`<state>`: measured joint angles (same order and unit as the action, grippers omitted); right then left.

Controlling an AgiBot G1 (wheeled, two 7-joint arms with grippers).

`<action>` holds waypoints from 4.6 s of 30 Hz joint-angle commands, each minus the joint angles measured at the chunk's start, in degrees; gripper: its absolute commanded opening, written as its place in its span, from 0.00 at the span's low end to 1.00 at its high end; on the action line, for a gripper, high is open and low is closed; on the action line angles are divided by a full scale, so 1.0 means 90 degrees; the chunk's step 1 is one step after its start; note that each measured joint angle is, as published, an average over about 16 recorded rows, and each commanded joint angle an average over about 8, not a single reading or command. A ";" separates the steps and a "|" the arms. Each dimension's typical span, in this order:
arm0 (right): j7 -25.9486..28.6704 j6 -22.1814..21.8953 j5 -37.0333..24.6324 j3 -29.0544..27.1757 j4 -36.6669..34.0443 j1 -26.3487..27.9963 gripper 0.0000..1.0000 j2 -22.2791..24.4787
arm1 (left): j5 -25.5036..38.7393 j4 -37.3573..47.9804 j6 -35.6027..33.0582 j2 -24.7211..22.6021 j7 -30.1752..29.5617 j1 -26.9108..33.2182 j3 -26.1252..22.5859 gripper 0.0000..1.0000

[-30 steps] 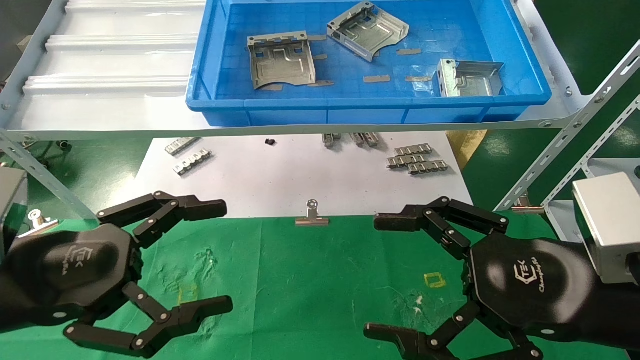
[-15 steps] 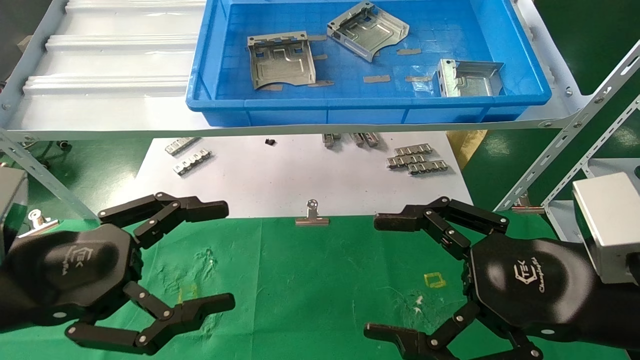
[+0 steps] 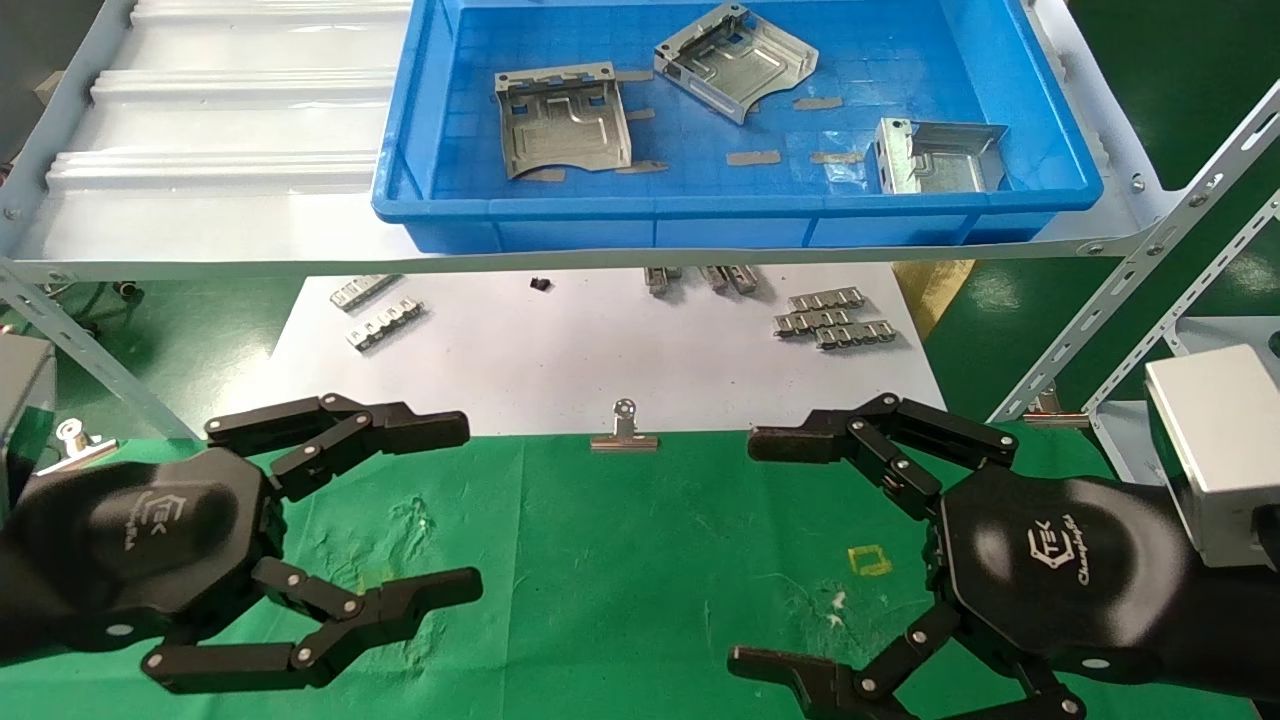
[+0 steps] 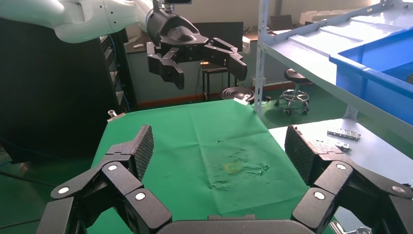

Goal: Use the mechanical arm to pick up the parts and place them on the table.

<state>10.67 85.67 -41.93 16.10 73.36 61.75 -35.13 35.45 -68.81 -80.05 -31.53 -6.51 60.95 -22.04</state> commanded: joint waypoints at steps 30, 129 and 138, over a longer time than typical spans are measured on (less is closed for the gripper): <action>0.0000 0.0000 0.0000 0.0000 0.0000 0.0000 1.00 0.0000 | 0.0000 0.0000 0.0000 0.0000 0.0000 0.0000 0.0000 1.00; 0.0255 -0.5321 -0.4422 0.2879 -0.6517 0.5317 0.00 -0.4807 | 0.0000 0.0000 0.0000 0.0000 0.0000 0.0000 0.0000 0.96; 0.0668 -0.5338 -0.4045 0.3272 -0.6349 0.5178 0.00 -0.4790 | 0.0000 0.0000 0.0000 0.0000 0.0000 0.0000 0.0000 1.00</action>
<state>16.11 38.15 -78.30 45.38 16.06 108.59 -78.21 35.45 -68.81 -80.05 -31.53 -6.51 60.95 -22.04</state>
